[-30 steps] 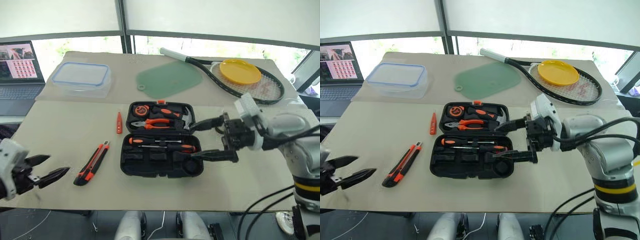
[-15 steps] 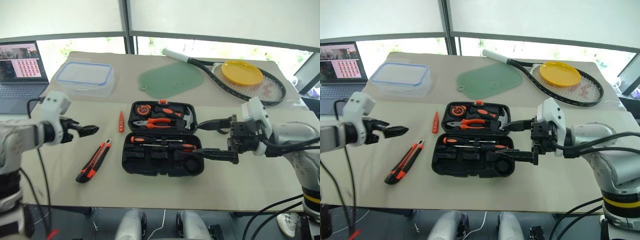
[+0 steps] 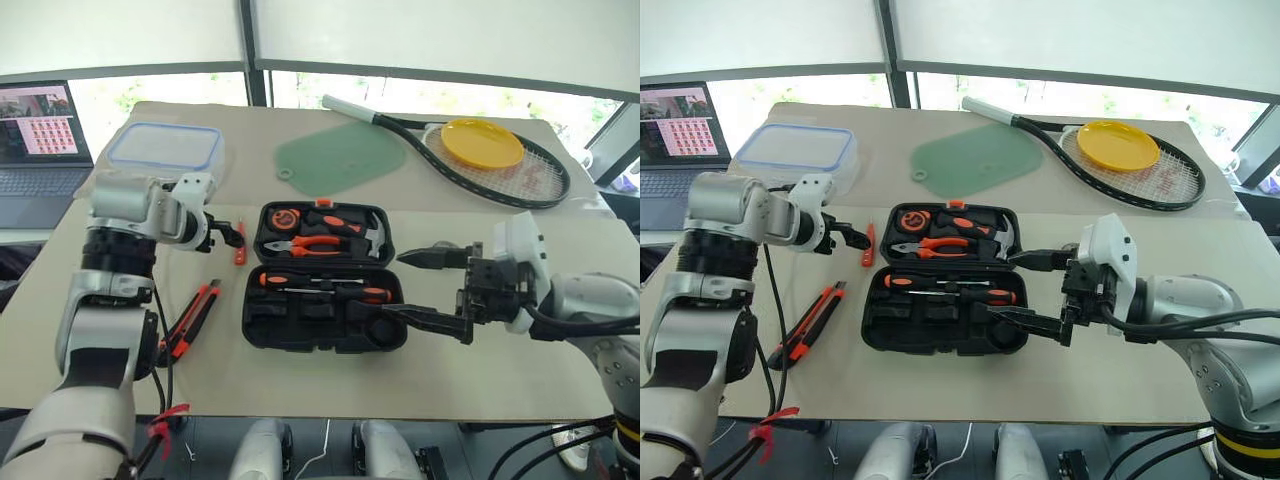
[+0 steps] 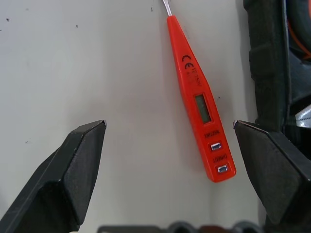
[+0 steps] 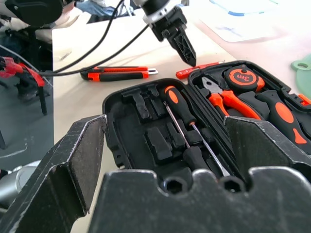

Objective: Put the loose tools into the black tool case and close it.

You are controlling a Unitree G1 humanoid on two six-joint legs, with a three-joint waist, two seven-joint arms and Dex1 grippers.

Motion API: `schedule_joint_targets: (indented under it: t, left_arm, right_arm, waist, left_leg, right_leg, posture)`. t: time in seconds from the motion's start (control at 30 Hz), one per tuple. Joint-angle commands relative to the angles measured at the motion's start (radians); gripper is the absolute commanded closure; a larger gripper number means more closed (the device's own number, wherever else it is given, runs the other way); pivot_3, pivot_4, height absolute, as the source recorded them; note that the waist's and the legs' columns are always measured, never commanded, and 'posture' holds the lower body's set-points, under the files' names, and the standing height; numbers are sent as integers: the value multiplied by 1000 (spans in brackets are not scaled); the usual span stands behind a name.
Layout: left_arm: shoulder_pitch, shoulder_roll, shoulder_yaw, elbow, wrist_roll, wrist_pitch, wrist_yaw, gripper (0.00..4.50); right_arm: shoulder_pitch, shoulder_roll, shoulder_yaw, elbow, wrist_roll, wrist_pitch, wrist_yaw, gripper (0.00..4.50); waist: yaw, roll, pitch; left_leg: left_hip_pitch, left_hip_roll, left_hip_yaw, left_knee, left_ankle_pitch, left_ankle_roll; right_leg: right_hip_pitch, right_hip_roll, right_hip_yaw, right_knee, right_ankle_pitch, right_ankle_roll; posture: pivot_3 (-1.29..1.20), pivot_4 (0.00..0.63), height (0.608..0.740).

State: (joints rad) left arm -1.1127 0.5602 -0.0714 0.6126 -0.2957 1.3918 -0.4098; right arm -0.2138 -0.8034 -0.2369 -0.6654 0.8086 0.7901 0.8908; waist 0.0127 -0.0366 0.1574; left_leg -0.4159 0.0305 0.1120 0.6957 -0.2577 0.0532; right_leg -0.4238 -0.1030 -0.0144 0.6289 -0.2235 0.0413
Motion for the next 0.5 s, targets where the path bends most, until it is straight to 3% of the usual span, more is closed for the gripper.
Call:
schedule_joint_targets:
  t: [0.03, 0.23, 0.33, 0.5]
  left_arm:
    - [-68, -42, -16, 119, 39, -75, -18, 0]
    - [-119, -106, -41, 302, 101, -175, -46, 0]
    - [-129, -125, -52, 364, 132, -205, -68, 719]
    - [-137, -141, -51, 437, 170, -234, -100, 2436]
  right_arm:
    - [4, -8, -50, -44, 41, -7, -41, 19]
    - [17, -14, -53, -66, 74, -8, -80, 19]
    - [28, -21, -53, -75, 81, -11, -88, 0]
    - [35, -34, -54, -78, 92, -15, -101, 0]
  waist:
    - [2, 0, 0]
    - [6, 0, 0]
    - [10, 0, 0]
    - [13, 0, -1]
  left_leg:
    - [0, 0, 0, 0, 0, 0]
    - [0, 0, 0, 1, 0, 1]
    - [0, -1, 0, 1, 0, 1]
    - [0, -1, -1, 1, 0, 2]
  right_leg:
    - [0, 0, 0, 0, 0, 0]
    - [1, -1, -1, 0, 0, 0]
    - [1, -2, -1, 0, 0, 1]
    - [2, -2, -1, 1, 0, 1]
  posture:
    - [0, 150, 738]
    - [0, 150, 738]
    - [0, 150, 738]
    - [0, 150, 738]
